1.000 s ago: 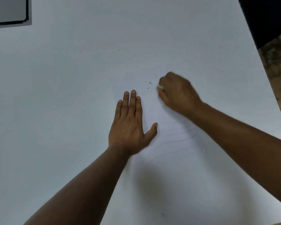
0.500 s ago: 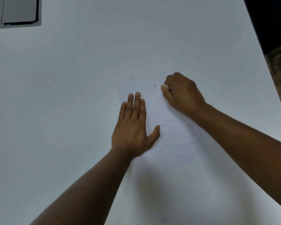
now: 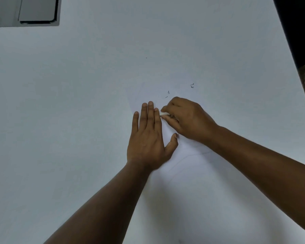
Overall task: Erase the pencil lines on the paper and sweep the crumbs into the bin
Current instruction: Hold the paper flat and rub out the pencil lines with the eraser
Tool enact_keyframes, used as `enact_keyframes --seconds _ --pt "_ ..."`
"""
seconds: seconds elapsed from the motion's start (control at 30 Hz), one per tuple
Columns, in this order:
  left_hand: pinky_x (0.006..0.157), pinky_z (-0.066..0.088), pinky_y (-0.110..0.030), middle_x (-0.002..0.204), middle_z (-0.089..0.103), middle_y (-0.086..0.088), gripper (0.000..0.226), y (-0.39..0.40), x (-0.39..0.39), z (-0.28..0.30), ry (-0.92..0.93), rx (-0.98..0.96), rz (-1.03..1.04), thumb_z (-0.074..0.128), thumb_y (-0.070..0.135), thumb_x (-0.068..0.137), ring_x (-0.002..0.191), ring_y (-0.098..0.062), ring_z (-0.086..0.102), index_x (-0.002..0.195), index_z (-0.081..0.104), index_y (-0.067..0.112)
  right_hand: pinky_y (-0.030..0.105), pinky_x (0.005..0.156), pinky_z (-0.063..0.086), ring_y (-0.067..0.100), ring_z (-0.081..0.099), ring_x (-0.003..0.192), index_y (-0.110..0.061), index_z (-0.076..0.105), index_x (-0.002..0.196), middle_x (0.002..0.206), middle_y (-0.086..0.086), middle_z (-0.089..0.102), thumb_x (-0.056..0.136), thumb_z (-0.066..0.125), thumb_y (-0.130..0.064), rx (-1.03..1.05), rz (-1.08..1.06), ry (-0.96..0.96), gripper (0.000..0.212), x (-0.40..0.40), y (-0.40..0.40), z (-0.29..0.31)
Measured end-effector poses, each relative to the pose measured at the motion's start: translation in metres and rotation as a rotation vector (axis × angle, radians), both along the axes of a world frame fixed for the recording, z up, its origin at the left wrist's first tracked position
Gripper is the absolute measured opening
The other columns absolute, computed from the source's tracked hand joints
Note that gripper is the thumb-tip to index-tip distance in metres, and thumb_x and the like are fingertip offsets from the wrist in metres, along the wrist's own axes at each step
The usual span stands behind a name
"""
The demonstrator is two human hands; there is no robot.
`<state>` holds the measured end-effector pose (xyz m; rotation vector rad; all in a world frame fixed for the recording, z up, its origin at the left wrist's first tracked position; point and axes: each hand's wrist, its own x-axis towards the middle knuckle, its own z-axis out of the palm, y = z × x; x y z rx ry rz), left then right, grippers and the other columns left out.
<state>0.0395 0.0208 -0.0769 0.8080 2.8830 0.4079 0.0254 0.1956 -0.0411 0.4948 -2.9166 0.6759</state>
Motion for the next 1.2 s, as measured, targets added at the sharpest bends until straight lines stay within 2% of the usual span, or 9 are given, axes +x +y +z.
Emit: enact_keyframes --seconds 0.2,0.33,0.43,0.53,0.7,0.8,0.9,1.07,1.2 --pt "0.129 -0.004 -0.047 0.172 -0.006 -0.016 0.093 0.000 -0.001 0.000 -0.046 -0.030 -0.022 0.016 0.067 0.098 0.159 -0.027 -0.014 0.163 0.002 0.002 0.037 0.059 0.049 0.025 0.057 0.071 -0.002 0.068 0.089 0.083 0.011 0.060 0.097 0.053 -0.021 0.111 0.043 0.047 0.025 -0.025 0.003 -0.002" --pt "0.129 -0.008 -0.046 0.170 -0.015 -0.015 0.091 0.000 -0.002 0.003 -0.078 -0.052 -0.041 0.013 0.064 0.097 0.157 -0.026 -0.022 0.162 -0.005 0.003 0.035 0.059 0.050 0.028 0.059 0.069 -0.001 0.068 0.087 0.081 0.012 0.060 0.095 0.053 -0.018 0.123 -0.085 0.043 0.024 -0.055 0.009 0.003" --pt "0.129 -0.009 -0.045 0.171 -0.012 -0.015 0.089 0.000 -0.002 0.002 -0.066 -0.033 -0.071 0.017 0.061 0.098 0.158 -0.026 -0.019 0.163 0.001 0.002 0.035 0.067 0.049 0.024 0.060 0.074 -0.007 0.070 0.091 0.084 0.008 0.063 0.095 0.055 -0.021 0.028 -0.199 -0.001 0.020 -0.064 0.019 0.011" --pt "0.129 -0.006 -0.046 0.172 -0.007 -0.016 0.090 0.000 -0.002 -0.001 -0.041 -0.006 -0.080 0.022 0.061 0.098 0.159 -0.027 -0.014 0.163 0.005 0.001 0.034 0.070 0.049 0.019 0.059 0.075 -0.011 0.070 0.093 0.083 0.004 0.063 0.094 0.058 -0.023 -0.041 -0.133 -0.043 0.017 -0.052 0.014 0.016" --pt "0.129 0.001 -0.049 0.172 0.000 -0.017 0.092 0.000 -0.002 -0.002 -0.009 0.001 -0.082 0.026 0.063 0.097 0.160 -0.029 -0.007 0.162 0.008 0.000 0.037 0.068 0.051 0.024 0.061 0.076 -0.005 0.070 0.097 0.089 0.009 0.063 0.096 0.055 -0.020 0.078 -0.019 -0.023 0.021 -0.038 0.002 0.003" --pt "0.129 0.001 -0.050 0.172 -0.003 -0.017 0.092 0.000 -0.001 0.000 -0.023 -0.035 -0.083 0.027 0.063 0.098 0.159 -0.029 -0.010 0.162 0.007 0.000 0.039 0.065 0.049 0.031 0.059 0.075 -0.002 0.068 0.090 0.085 0.014 0.060 0.096 0.050 -0.020 0.132 -0.155 0.040 0.026 -0.061 0.011 0.000" --pt "0.129 -0.002 -0.049 0.172 -0.009 -0.016 0.093 0.000 -0.001 0.001 -0.044 -0.048 -0.081 0.024 0.064 0.098 0.158 -0.028 -0.016 0.163 0.002 0.002 0.031 0.064 0.042 0.031 0.058 0.074 -0.003 0.068 0.089 0.083 0.013 0.059 0.093 0.055 -0.017 0.091 -0.286 0.005 0.019 -0.074 0.020 0.004" --pt "0.129 0.001 -0.049 0.172 0.001 -0.017 0.093 0.000 -0.002 -0.003 -0.002 0.000 -0.074 0.029 0.064 0.098 0.160 -0.029 -0.007 0.163 0.009 0.000 0.033 0.068 0.049 0.023 0.060 0.076 -0.008 0.069 0.095 0.088 0.007 0.062 0.094 0.057 -0.019 0.014 -0.091 -0.042 0.016 -0.041 -0.003 0.006" --pt "0.129 0.001 -0.049 0.172 0.000 -0.017 0.093 0.000 -0.001 -0.003 -0.001 -0.012 -0.080 0.030 0.063 0.098 0.160 -0.029 -0.007 0.163 0.009 0.000 0.038 0.064 0.050 0.028 0.059 0.074 -0.002 0.068 0.093 0.087 0.012 0.060 0.096 0.051 -0.019 0.121 -0.086 0.021 0.023 -0.049 0.001 -0.001"
